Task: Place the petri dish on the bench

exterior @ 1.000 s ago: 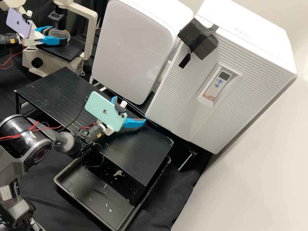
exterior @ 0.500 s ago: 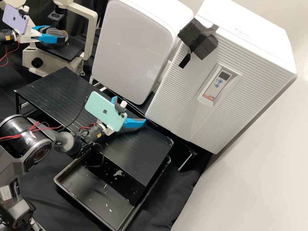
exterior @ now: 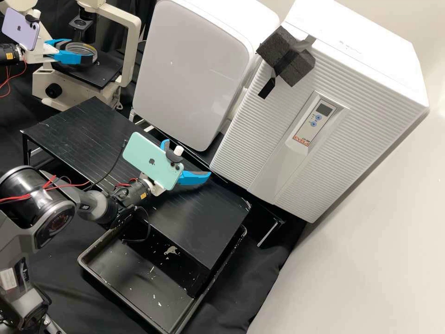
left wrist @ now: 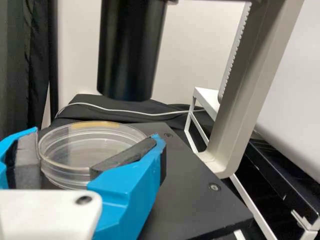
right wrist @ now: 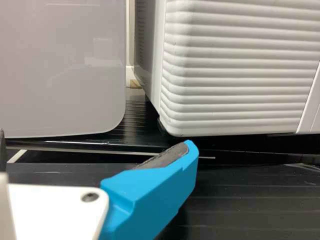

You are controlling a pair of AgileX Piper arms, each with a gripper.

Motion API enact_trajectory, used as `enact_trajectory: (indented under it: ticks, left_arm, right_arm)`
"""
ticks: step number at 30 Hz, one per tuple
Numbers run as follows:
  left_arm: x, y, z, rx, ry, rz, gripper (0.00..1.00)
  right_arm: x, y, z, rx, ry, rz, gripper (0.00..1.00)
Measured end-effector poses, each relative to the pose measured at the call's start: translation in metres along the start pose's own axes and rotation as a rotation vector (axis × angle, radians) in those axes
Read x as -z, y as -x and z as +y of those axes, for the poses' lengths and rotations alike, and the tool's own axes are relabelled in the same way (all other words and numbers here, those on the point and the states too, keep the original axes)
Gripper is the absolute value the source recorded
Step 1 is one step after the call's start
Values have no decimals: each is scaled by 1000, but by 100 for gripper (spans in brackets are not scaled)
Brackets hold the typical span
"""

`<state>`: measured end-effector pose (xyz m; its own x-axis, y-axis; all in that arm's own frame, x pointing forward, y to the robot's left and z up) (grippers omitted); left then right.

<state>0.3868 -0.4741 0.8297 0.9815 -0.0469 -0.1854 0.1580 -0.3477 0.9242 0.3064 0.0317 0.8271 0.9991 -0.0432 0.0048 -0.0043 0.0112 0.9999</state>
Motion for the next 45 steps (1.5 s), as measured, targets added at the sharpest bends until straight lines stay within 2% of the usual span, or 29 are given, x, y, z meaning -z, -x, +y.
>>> enact_trajectory:
  ticks: [4,7,14,18,23,25,29,33,45]
  left_arm:
    - [-15,8,-5,18,-6,-35,0]
    - [-35,14,-9,36,-35,-100,0]
    - [-94,28,-34,113,-143,-324,0]
    - [-120,35,-51,167,-209,-434,0]
    - [-146,46,-65,206,-297,-582,0]
    - [-152,49,-69,224,-311,-623,0]
    - [-161,54,-75,256,-307,-690,0]
    - [-168,58,-78,274,-277,-724,0]
    - [-202,59,-90,342,-233,-833,0]
  right_arm:
    - [0,0,0,0,0,0,100]
    - [0,0,0,0,0,0,100]
    - [0,0,0,0,0,0,100]
    - [0,0,0,0,0,0,100]
    - [0,0,0,0,0,0,100]
    - [0,0,0,0,0,0,100]
    - [0,0,0,0,0,0,100]
    - [0,0,0,0,0,0,100]
    - [0,0,0,0,0,0,100]
